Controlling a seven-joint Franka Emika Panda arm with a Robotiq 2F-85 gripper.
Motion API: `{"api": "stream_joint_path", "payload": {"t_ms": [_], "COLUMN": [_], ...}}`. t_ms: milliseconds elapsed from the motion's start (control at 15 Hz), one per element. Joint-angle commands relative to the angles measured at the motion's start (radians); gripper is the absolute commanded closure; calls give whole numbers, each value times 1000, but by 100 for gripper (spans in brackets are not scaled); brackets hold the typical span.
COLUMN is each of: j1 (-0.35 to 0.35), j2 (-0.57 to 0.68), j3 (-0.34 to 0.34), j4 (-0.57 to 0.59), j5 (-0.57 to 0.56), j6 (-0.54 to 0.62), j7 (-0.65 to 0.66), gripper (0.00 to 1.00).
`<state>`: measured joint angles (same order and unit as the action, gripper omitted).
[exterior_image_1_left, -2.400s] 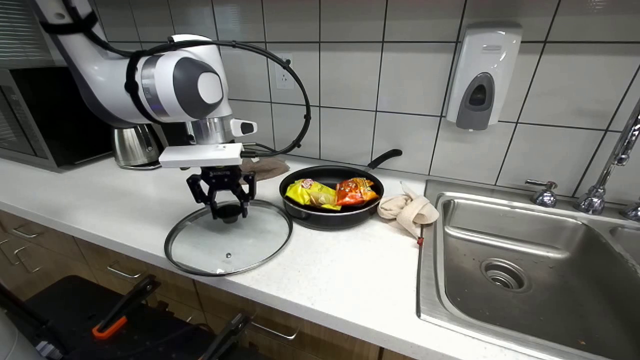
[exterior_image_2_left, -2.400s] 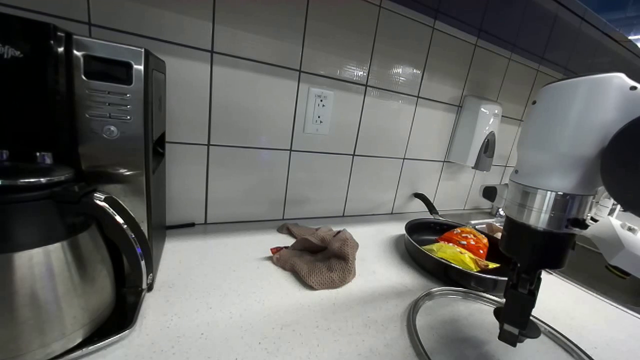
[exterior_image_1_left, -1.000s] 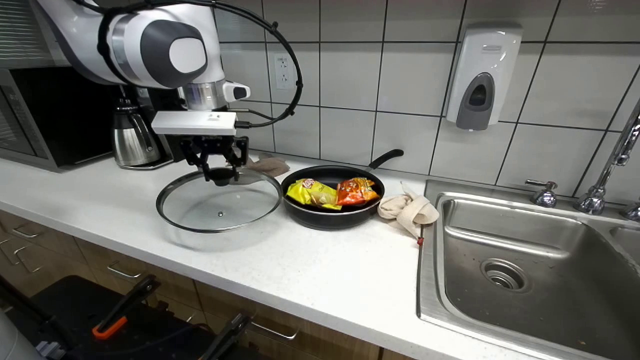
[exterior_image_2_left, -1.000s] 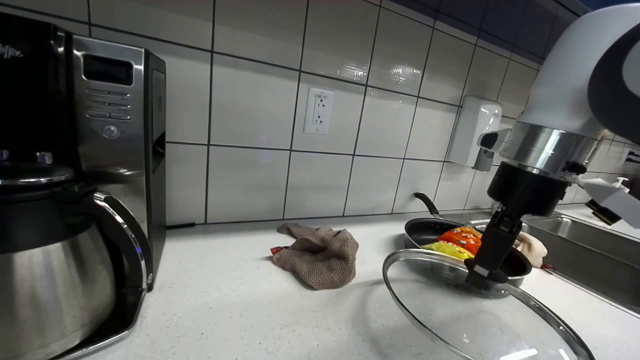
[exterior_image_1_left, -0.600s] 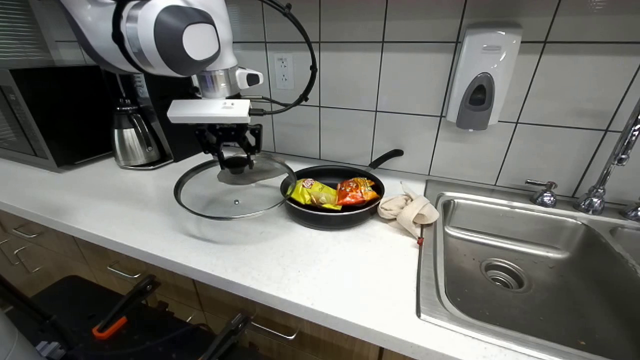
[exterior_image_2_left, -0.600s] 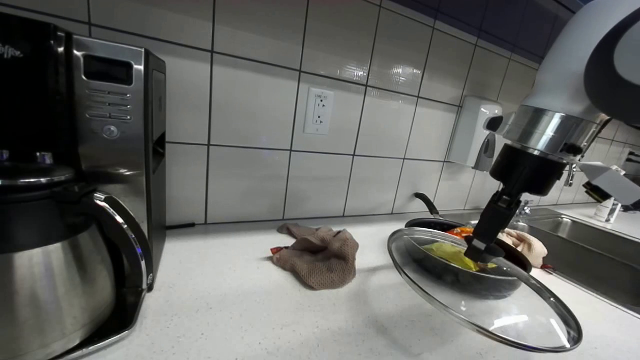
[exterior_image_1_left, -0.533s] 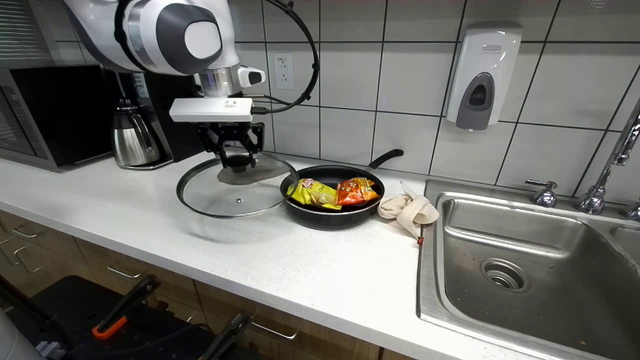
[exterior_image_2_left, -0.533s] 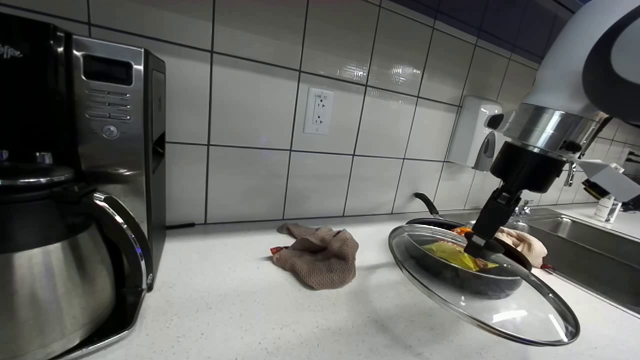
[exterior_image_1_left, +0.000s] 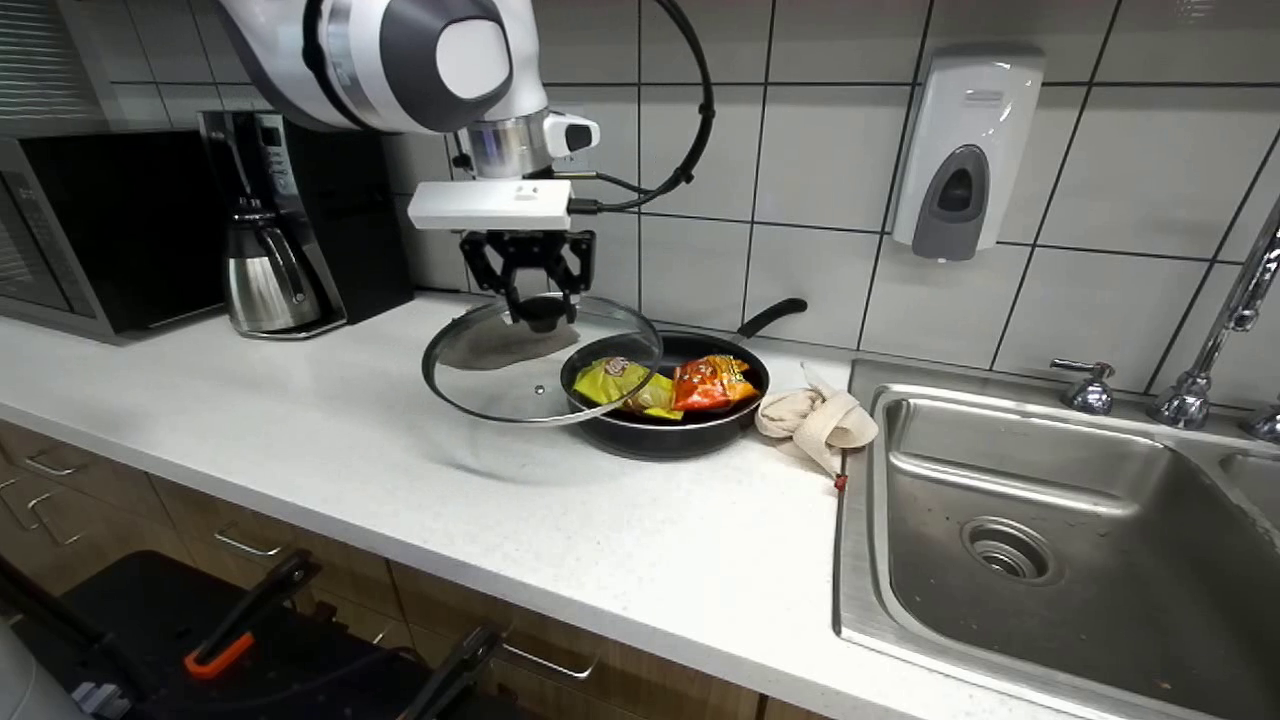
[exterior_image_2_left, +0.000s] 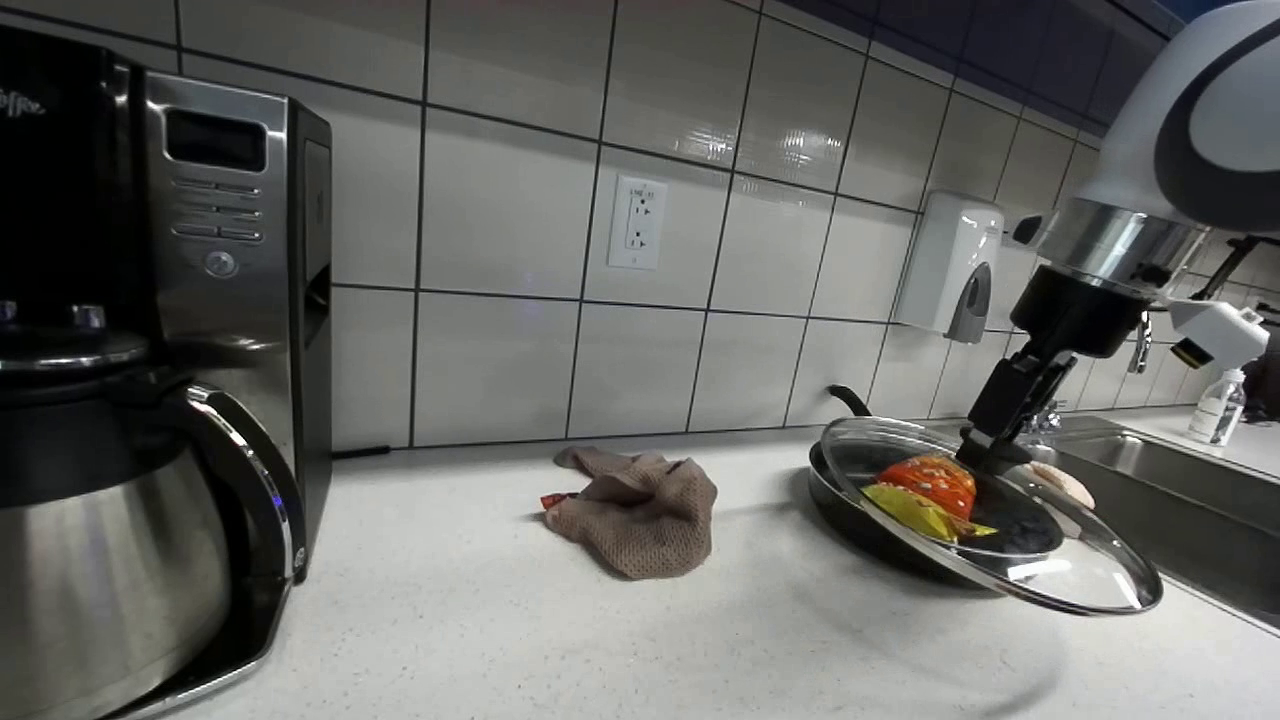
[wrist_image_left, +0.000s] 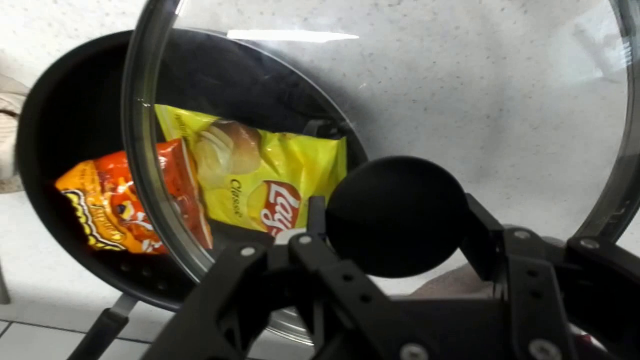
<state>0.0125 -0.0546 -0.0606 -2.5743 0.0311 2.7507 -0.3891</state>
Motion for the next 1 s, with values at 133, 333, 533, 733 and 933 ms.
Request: {"api": "stream_joint_path", "payload": {"t_ms": [133, 333, 533, 733, 933], "j1": [-70, -90, -103, -118, -129], "j2": [46, 90, 135, 189, 235], "j3": [-40, -52, -54, -50, -47], "j4": [107, 154, 200, 258, 310], "j5": [-75, -86, -58, -38, -35], "j6": [-28, -26, -26, -38, -44], "j7": [47, 65, 59, 66, 86], "gripper": [61, 61, 61, 61, 61]}}
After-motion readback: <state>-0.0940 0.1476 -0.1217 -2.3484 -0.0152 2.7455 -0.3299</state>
